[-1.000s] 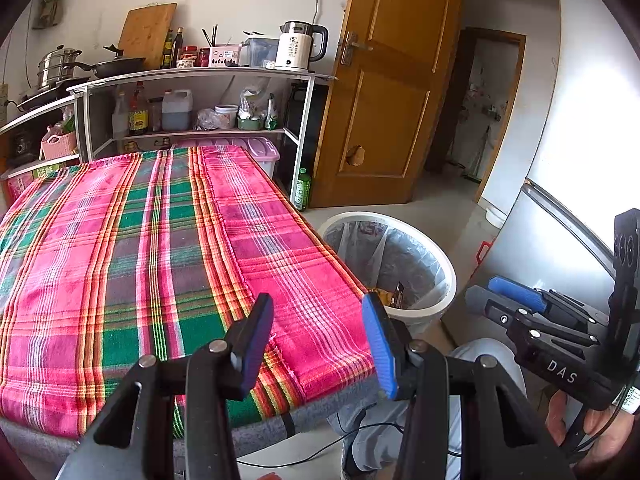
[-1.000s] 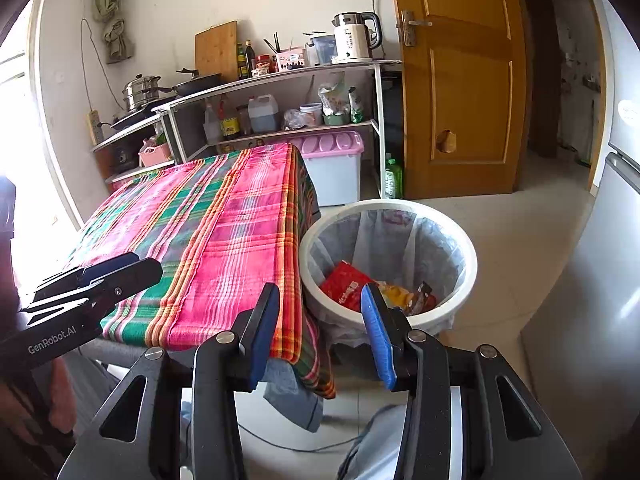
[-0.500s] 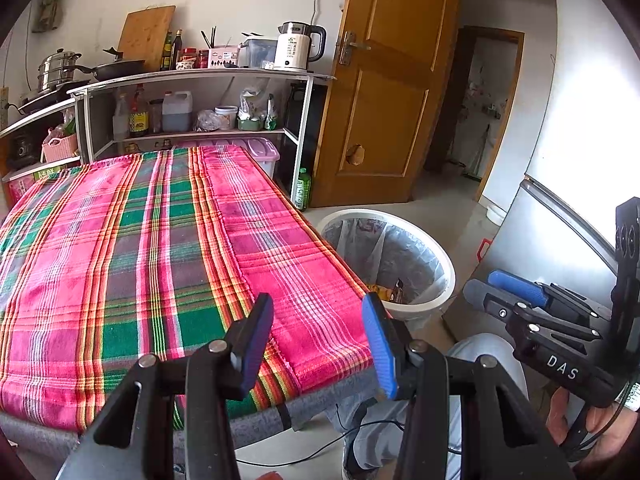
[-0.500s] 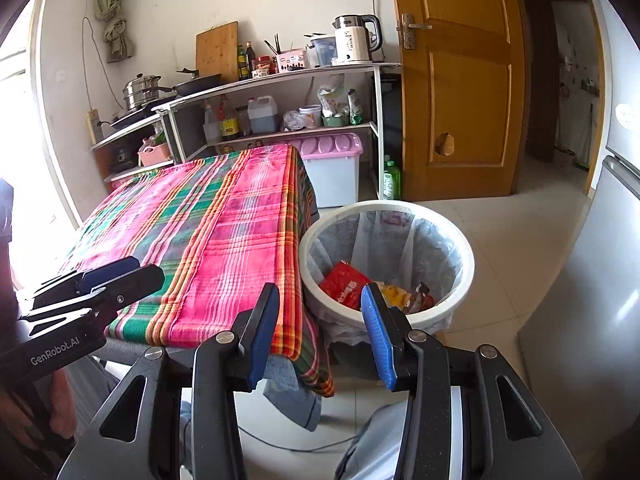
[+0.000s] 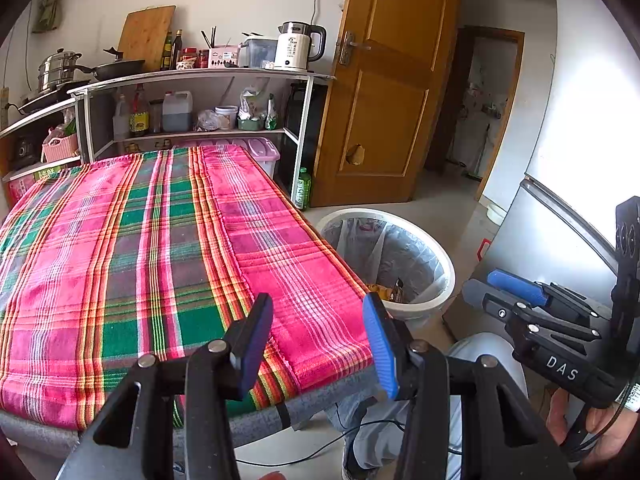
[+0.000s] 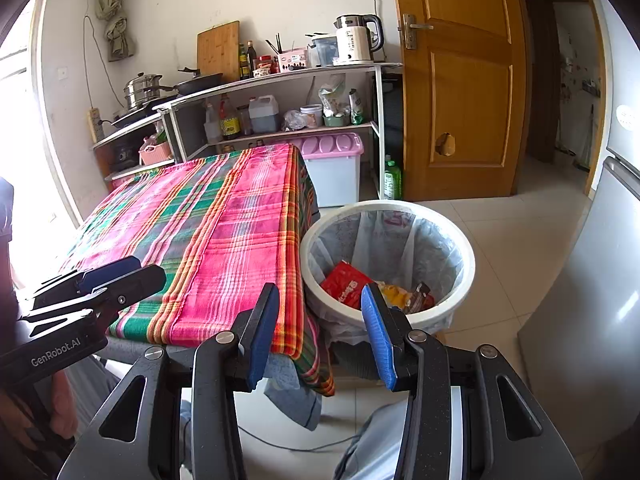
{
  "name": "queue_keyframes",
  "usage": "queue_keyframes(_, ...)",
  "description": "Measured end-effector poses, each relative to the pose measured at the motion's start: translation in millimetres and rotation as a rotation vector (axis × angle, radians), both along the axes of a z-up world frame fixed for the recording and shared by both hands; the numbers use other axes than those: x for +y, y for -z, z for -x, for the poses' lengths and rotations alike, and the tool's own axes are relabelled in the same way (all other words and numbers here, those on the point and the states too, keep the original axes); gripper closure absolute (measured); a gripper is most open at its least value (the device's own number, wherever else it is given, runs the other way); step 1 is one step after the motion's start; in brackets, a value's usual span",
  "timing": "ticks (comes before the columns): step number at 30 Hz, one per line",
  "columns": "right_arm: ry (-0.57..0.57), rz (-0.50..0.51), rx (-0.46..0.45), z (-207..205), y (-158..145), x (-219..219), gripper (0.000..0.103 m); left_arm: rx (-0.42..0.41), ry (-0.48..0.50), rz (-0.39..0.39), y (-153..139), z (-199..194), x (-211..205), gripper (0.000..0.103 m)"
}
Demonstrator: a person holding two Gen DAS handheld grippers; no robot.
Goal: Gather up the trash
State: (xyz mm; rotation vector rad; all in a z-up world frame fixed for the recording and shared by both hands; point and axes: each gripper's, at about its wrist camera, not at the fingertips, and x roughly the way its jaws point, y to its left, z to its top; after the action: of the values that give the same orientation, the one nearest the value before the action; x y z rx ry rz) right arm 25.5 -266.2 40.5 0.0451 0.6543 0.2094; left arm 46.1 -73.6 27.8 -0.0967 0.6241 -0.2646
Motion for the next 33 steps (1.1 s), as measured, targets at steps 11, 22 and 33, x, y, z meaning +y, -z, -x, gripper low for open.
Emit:
queue_keyframes(11, 0.000, 0.000, 0.000, 0.0, 0.0, 0.1, 0.059, 0.000, 0.001, -0.006, 0.4, 0.9, -0.9, 0.054)
queue_keyframes(22, 0.000, 0.000, 0.002, 0.0, 1.0, 0.0, 0.059, 0.001, 0.002, -0.011, 0.0, 1.1, -2.6, 0.054)
queue_keyframes(33, -0.001, 0.001, 0.002, -0.7, 1.7, -0.4, 0.059, 0.000, 0.005, -0.016, 0.5, 1.1, -5.0, 0.054)
